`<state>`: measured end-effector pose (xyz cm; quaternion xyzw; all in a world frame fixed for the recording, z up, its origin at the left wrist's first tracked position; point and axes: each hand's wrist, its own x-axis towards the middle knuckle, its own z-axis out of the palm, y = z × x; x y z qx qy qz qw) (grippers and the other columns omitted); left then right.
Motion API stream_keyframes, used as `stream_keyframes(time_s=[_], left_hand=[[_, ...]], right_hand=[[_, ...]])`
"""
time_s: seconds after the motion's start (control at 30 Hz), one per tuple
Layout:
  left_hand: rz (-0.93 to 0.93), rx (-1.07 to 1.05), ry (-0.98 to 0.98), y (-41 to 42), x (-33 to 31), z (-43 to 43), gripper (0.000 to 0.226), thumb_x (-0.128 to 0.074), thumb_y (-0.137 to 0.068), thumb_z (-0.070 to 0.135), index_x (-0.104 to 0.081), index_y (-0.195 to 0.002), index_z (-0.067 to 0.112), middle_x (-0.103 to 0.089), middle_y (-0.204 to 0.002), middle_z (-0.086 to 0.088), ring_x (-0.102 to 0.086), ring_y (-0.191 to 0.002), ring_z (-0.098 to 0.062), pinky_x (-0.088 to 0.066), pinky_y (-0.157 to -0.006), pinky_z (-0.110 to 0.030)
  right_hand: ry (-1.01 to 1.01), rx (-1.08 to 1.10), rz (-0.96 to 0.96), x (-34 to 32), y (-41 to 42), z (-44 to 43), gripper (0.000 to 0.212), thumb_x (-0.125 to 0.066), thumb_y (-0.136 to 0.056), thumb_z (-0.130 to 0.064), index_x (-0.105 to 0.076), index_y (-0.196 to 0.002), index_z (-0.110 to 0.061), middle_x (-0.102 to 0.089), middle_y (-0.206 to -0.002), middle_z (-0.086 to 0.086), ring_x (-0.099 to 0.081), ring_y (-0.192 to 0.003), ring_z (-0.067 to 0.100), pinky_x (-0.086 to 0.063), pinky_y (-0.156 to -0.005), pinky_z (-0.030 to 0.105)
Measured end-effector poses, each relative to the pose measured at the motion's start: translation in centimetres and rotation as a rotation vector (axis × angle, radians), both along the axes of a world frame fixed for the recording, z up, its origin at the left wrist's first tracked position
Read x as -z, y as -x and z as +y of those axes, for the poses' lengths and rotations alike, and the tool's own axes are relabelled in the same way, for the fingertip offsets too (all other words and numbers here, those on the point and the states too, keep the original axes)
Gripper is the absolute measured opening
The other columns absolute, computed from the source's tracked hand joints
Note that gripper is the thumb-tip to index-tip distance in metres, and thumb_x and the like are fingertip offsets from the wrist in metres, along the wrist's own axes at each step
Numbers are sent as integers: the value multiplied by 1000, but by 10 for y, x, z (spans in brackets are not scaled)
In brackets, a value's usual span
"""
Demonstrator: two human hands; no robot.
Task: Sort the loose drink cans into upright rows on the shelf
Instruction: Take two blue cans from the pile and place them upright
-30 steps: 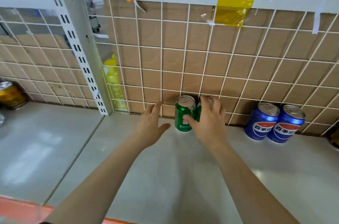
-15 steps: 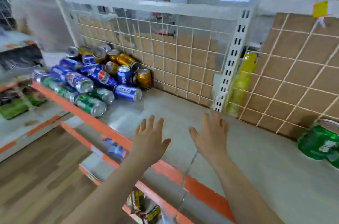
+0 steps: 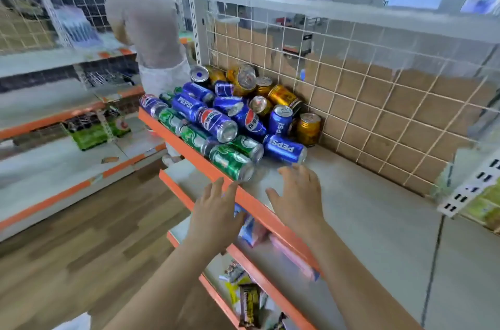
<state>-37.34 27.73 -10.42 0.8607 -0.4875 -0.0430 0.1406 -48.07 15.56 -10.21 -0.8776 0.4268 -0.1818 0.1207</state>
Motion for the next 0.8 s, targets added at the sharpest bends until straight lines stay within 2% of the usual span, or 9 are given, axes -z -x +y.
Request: stream_keyframes(time_s=[0.2,0.3,0.43,0.63,0.7,0.8], left_hand=[[-41,-44,37,-64,-6,-34,54,-40,-97,40,-22,-145,23,-17,-153,-4,-22,-139,-23,-30,-105,-35],[-57,-84,53,-102,-17,-56,51,-38,-98,37,-24,-144,23,-21,-152,-5,-25,-137,-25,-32,-104,-34],[-59,-82,33,-144,-24,-82,55,-37,-99,36,-18,-148,21,-17,-154,-8,-18,-141,-26,-25,-110,-36],[-33,-135,71,-198,-29,-105,58,-43,-96,18,-18,-147,20,-19,-152,-9,-23,-138,-28,-35,-103,-37],[-59,-92,53,-215,-30,-111,63,-47,-93,14,-15,-148,21,-17,-153,-11,-18,-140,-28,-29,-108,-37],[-132,12,-34,-233,-34,-122,73,-53,-92,15,-10,-149,27,-5,-157,-9,-2,-145,-26,-10,-116,-37]], right_hand=[[13,-32,-81,-8,-65,-38,45,-66,-81,-35,-59,-119,-11,-49,-130,16,-41,-122,37,-31,-104,46],[-24,-60,-90,-18,-98,-63,48,-61,-85,-34,-51,-128,-16,-42,-135,10,-33,-127,30,-29,-106,40],[-10,-140,-86,-30,-136,-92,50,-58,-87,-33,-44,-132,-17,-38,-137,8,-30,-126,28,-29,-104,36],[-15,-226,8,-34,-172,-117,61,-59,-85,-24,-32,-140,-19,-29,-144,9,-21,-133,28,-28,-109,38],[6,-266,93,-35,-179,-125,64,-61,-82,-21,-32,-139,-21,-25,-147,9,-20,-134,30,-28,-108,40],[-14,-284,191,-39,-186,-135,70,-62,-81,-20,-27,-142,-24,-22,-149,7,-21,-135,32,-31,-105,43]])
